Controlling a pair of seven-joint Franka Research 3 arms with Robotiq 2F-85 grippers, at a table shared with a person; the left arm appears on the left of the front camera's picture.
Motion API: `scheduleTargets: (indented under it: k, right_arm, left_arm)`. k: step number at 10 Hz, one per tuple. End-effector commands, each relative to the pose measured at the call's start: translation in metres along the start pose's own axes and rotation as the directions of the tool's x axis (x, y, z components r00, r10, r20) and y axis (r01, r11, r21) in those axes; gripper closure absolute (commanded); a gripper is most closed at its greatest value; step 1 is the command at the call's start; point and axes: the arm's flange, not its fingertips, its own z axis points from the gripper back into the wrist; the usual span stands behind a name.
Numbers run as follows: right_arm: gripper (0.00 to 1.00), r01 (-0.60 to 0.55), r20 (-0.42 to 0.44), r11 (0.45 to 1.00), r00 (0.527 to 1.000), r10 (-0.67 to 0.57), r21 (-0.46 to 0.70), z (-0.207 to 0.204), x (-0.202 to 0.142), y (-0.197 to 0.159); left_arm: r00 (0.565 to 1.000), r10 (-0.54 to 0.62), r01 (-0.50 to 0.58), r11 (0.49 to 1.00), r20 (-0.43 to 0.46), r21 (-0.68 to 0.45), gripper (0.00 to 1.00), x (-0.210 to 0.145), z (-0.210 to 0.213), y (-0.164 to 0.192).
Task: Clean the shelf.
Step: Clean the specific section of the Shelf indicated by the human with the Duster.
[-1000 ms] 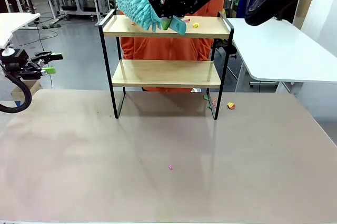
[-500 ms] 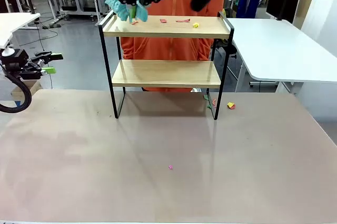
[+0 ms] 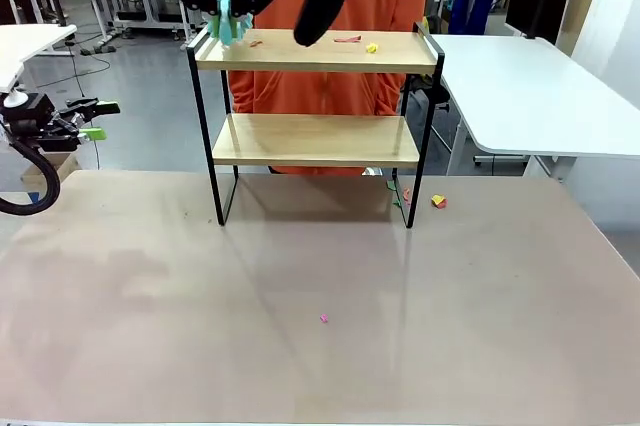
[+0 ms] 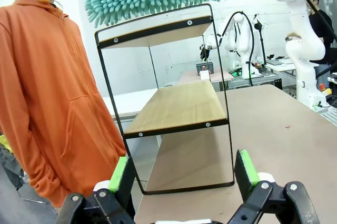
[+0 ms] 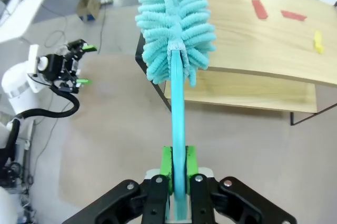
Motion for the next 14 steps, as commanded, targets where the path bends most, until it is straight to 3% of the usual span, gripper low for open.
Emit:
scheduleTargets:
  k: [1,4,8,14]
  right_arm:
    - [0.87,0.042,0.005,0.999,0.999,-0.042,-0.012,-0.005,0.017,0.024]
    - [0.87,0.064,-0.022,0.998,0.998,-0.064,-0.011,-0.015,0.017,0.023]
    - [0.87,0.089,-0.140,0.996,0.986,-0.089,-0.005,-0.040,0.001,0.008]
    - [0.87,0.058,-0.125,0.998,0.990,-0.058,-0.010,-0.046,0.003,0.015]
  left_arm:
    - [1.000,-0.012,0.012,1.000,-0.010,-0.003,0.00,0.002,-0.001,-0.003]
    - [1.000,-0.012,0.012,1.000,-0.010,-0.003,0.00,0.002,-0.001,-0.003]
    - [1.000,-0.012,0.012,1.000,-0.010,-0.003,0.00,0.002,-0.001,-0.003]
    - [1.000,-0.012,0.012,1.000,-0.010,-0.003,0.00,0.002,-0.001,-0.003]
